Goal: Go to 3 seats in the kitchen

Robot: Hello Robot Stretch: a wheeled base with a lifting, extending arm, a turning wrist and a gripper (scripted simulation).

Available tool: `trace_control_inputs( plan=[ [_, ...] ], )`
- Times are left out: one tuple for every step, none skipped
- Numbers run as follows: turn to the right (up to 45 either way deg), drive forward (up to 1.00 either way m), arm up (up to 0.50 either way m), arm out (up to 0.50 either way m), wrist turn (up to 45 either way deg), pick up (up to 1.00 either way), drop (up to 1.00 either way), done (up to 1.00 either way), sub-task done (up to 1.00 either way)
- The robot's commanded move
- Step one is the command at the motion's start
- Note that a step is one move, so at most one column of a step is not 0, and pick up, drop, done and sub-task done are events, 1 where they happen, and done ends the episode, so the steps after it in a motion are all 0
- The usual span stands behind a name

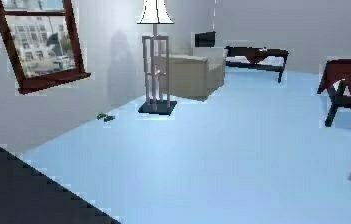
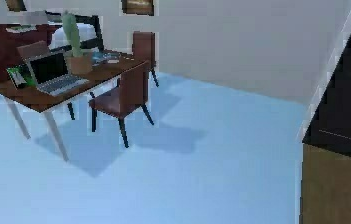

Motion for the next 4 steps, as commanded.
trace_control_inputs(
  plan=[
    [45.0, 0.00, 0.00, 0.00, 0.0, 0.00, 0.00, 0.00, 0.00],
    [15.0, 0.00, 0.00, 0.00, 0.0, 0.00, 0.00, 0.00, 0.00],
    [0.0, 0.45, 0.00, 0.00, 0.0, 0.00, 0.00, 0.00, 0.00],
    [45.0, 0.00, 0.00, 0.00, 0.0, 0.00, 0.00, 0.00, 0.00]
  ],
)
